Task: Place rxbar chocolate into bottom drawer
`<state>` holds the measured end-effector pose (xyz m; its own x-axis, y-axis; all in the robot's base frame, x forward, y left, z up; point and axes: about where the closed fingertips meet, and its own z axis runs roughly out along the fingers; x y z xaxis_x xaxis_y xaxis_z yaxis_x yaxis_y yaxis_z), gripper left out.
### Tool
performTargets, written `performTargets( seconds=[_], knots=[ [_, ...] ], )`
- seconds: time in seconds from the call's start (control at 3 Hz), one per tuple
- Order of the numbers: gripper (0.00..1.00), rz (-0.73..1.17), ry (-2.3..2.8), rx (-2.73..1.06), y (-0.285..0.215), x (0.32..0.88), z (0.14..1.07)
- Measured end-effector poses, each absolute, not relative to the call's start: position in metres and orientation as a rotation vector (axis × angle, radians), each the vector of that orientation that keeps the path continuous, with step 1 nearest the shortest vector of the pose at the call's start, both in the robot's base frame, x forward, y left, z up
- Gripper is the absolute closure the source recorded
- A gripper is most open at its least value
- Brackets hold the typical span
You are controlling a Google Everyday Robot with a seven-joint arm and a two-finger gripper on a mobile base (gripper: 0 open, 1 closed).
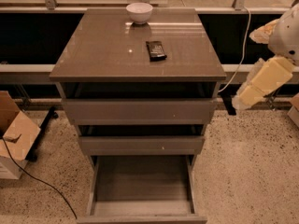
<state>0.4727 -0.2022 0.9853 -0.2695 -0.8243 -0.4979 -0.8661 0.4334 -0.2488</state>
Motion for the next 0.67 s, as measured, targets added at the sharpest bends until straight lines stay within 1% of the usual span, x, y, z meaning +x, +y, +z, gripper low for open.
performTargets(
  seconds=[0.67],
  knots=[
    [0.0,0.222,2.046,-1.299,-0.192,0.53,0.982]
  ],
)
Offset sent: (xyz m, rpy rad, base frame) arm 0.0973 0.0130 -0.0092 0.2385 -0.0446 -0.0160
